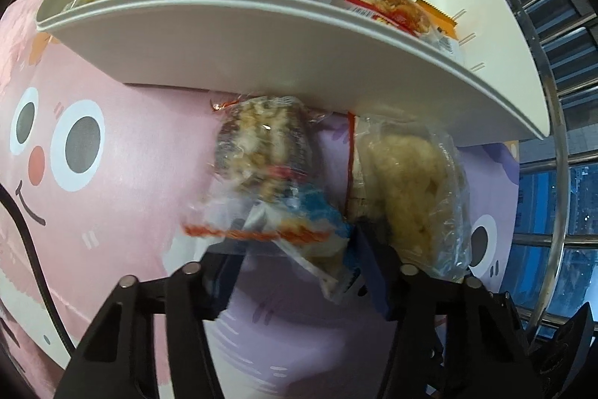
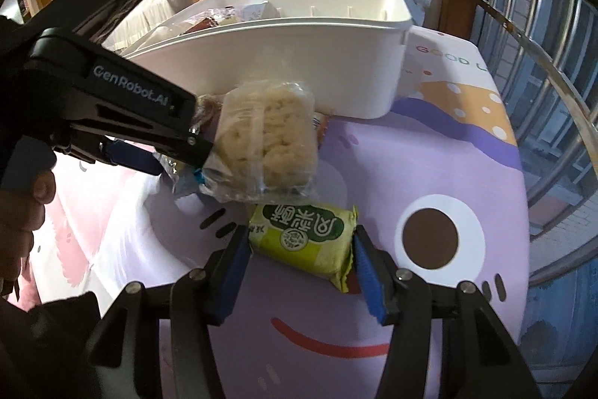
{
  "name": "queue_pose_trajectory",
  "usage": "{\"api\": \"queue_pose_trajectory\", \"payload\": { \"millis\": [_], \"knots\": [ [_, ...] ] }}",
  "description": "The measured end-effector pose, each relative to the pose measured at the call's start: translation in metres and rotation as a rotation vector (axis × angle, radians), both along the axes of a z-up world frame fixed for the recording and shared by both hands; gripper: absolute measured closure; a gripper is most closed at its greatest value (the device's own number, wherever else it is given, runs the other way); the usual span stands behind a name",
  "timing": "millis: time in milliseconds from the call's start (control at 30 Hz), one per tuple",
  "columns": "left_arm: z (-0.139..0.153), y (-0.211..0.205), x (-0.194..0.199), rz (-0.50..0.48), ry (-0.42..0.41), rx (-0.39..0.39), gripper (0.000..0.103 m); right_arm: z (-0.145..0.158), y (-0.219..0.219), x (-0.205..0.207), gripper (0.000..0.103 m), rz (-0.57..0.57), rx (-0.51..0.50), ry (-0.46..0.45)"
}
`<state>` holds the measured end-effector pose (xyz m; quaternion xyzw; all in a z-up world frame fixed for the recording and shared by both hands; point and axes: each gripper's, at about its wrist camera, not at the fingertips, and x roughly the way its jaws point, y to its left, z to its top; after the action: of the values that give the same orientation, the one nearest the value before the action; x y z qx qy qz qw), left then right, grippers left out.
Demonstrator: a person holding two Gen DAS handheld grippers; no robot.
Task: Organize snacks
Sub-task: 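Grasp blue-wrapped snack with left tool while right tool grasps green pastry packet, then lift both snacks over the white tray and open both tools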
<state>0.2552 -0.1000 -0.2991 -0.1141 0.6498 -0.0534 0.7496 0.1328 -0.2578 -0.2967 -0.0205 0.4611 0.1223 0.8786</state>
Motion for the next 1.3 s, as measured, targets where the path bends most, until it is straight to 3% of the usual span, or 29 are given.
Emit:
{"api": "queue_pose_trajectory", "payload": {
  "millis": [67,133,433,800,1233,1300],
  "knots": [
    [0.001,-0.003,-0.001,-0.009,-0.014,0.005,0.057,0.002,0.000,-0.001,0.049,-0.003,-0.005,-0.001],
    [0.004,-0.007,-0.004,-0.019,-0.020,0.005,0.067,0.003,-0.001,-0.003,0.049,-0.009,-0.009,-0.003],
    [0.007,-0.010,-0.018,-0.053,-0.005,-0.003,0.068,0.010,-0.005,-0.012,0.049,-0.045,-0.024,0.004],
    [0.015,0.018,-0.050,-0.067,0.012,-0.028,0.068,0.017,0.006,-0.020,0.048,-0.054,-0.025,0.021],
    [0.071,0.063,-0.057,-0.143,-0.027,0.043,0.068,0.056,0.025,-0.011,0.053,-0.053,-0.009,-0.048],
    [0.083,0.066,-0.053,-0.165,-0.027,0.051,0.068,0.062,0.030,-0.007,0.062,-0.049,-0.009,-0.062]
  ]
}}
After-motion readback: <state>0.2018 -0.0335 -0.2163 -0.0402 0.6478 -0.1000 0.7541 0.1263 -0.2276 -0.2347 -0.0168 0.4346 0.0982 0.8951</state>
